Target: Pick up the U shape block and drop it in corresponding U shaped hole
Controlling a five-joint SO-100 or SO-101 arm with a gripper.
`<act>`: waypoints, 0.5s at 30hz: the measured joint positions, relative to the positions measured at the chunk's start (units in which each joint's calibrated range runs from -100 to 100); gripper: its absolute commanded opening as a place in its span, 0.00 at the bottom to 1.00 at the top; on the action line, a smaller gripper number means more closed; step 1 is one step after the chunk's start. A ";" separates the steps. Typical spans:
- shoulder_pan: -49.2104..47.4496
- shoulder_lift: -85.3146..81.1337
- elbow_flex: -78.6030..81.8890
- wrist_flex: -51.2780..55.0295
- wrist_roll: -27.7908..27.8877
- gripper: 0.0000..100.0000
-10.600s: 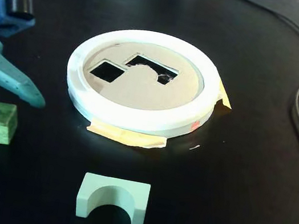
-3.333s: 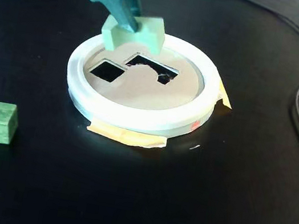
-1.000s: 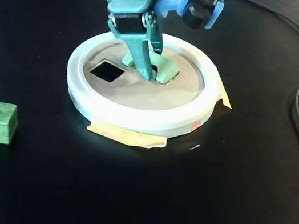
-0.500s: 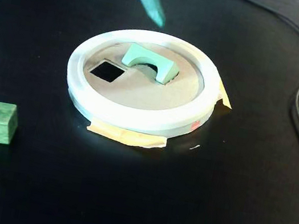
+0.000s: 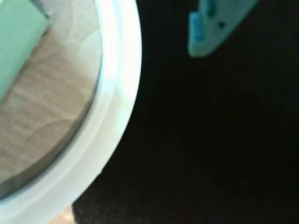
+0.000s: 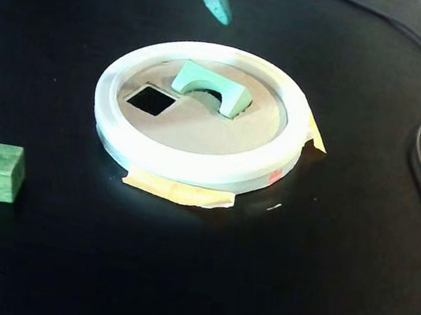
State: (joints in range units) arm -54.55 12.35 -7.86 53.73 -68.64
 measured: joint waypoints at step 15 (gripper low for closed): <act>-5.99 6.78 0.00 -6.89 -1.90 1.00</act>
State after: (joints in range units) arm -60.54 19.13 -7.86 46.85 -70.55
